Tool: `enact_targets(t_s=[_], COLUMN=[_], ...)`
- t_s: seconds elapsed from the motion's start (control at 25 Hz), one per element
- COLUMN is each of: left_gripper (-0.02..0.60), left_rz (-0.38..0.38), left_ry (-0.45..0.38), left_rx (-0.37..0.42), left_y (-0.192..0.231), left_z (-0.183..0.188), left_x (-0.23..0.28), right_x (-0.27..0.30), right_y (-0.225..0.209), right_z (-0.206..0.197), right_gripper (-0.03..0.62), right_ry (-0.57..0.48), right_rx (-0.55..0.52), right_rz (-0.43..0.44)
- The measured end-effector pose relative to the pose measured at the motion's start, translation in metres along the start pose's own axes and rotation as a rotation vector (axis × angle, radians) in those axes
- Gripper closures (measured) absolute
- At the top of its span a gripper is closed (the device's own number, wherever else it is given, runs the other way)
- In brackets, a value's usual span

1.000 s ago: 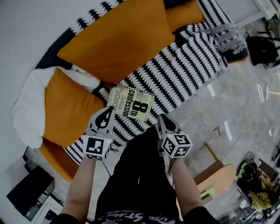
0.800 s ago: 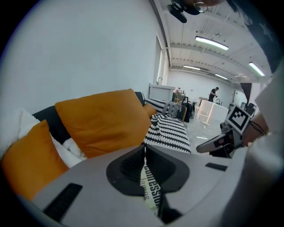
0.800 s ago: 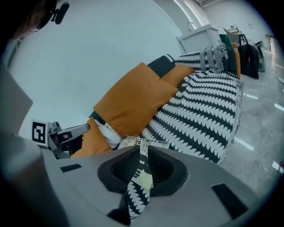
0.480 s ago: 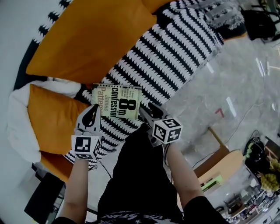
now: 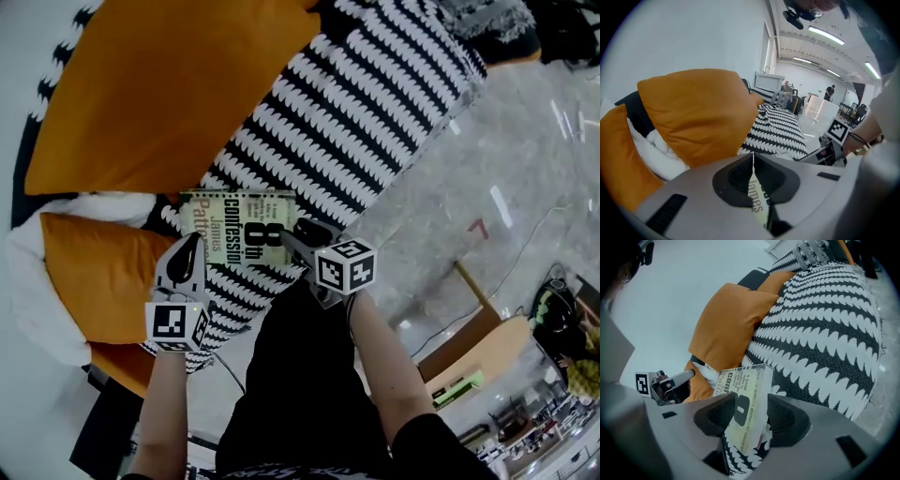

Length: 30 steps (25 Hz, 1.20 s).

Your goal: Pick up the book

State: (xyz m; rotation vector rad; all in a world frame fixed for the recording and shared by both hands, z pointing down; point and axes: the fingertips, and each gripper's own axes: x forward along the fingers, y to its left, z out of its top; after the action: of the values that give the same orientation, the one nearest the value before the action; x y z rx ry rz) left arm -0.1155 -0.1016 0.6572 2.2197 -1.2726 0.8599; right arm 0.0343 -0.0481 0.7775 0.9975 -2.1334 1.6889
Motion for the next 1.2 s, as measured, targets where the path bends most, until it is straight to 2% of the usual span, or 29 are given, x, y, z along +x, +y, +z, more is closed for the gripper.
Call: enact_targets(t_s=[0.4, 0.64, 0.76, 0.88, 1.04, 1.2], left_gripper=[0.566, 0.565, 0.566, 0.566, 0.566, 0.566], left_rz=[-0.01, 0.01, 0.025, 0.026, 0.045, 0.07], left_ry=[0.045, 0.051, 0.043, 0.025, 0.013, -0.007], left_rx=[-0.032, -0.036, -0.062, -0.085, -0.095, -0.123], left_y=[0.0, -0.001, -0.002, 0.0, 0.001, 0.016], left_z=[-0.009, 0.02, 0.037, 0.017, 0.012, 0.006], left_x=[0.012, 0.009, 0.001, 0.004, -0.002, -0.02], right_x=[0.022, 0.005, -0.002, 0.007, -0.001, 0.002], right_y=[-0.01, 0.007, 0.017, 0.01, 0.026, 0.058], right_z=[-0.006, 0.02, 0.029, 0.022, 0.042, 0.056], right_gripper=[0.368, 0.359, 0.359, 0.361, 0.384, 0.395], right_ry=[0.071, 0.053, 0.074, 0.05, -0.014, -0.002], right_rx=[0.026, 0.128, 0.098, 0.117, 0.11, 0.04], right_rz=[0.033, 0.129, 0.142, 0.157, 0.242, 0.31])
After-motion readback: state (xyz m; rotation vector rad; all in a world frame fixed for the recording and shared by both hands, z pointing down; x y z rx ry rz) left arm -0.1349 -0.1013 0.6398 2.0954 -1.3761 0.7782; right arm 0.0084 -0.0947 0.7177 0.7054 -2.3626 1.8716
